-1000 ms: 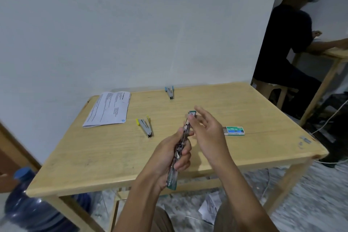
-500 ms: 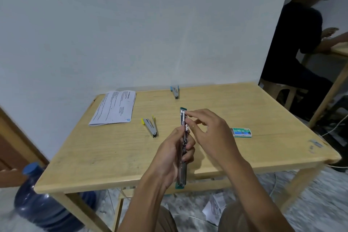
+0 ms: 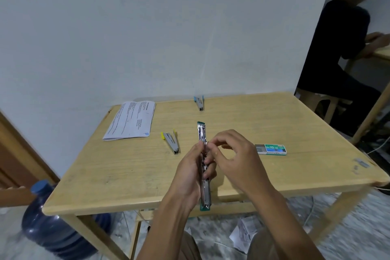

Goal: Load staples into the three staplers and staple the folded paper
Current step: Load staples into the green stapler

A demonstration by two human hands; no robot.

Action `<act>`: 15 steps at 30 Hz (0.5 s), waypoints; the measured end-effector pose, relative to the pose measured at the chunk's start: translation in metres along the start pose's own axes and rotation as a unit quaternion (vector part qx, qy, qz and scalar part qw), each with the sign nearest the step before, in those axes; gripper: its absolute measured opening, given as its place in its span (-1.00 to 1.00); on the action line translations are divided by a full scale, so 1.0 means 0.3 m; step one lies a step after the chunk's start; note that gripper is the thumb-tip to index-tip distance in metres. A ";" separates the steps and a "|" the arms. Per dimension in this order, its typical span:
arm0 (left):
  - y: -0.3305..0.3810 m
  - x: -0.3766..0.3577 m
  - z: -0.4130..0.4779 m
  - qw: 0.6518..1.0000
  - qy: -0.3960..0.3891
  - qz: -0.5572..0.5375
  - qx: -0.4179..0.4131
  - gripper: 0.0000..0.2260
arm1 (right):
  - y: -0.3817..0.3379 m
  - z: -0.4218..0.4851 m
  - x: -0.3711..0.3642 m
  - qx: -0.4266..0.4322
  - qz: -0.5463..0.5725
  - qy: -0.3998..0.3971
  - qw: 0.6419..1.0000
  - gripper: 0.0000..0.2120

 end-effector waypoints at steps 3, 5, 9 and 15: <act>0.002 0.017 0.002 0.999 0.021 -0.031 0.001 -0.78 | -0.010 -0.022 0.001 0.036 0.003 0.014 0.999 -0.97; 0.002 0.028 0.002 0.997 0.047 -0.058 0.010 -0.80 | -0.014 -0.034 -0.004 0.065 0.013 0.017 0.998 -0.96; 0.016 0.032 0.012 0.987 0.067 -0.148 0.018 -0.75 | -0.027 -0.061 -0.037 0.109 -0.006 0.008 0.994 -0.96; 0.017 0.015 -0.009 0.993 0.061 -0.101 0.024 -0.75 | -0.003 -0.023 -0.037 -0.027 0.037 -0.014 0.999 -0.72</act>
Point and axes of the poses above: each hand's wrist, its own z-axis towards the middle knuckle, its own x-axis out of the back of the hand, y = z × x, the point moved 8 cm from there along z, towards the middle knuckle, and after that the axes turned 6 degrees about -x, right-handed, at the moved point
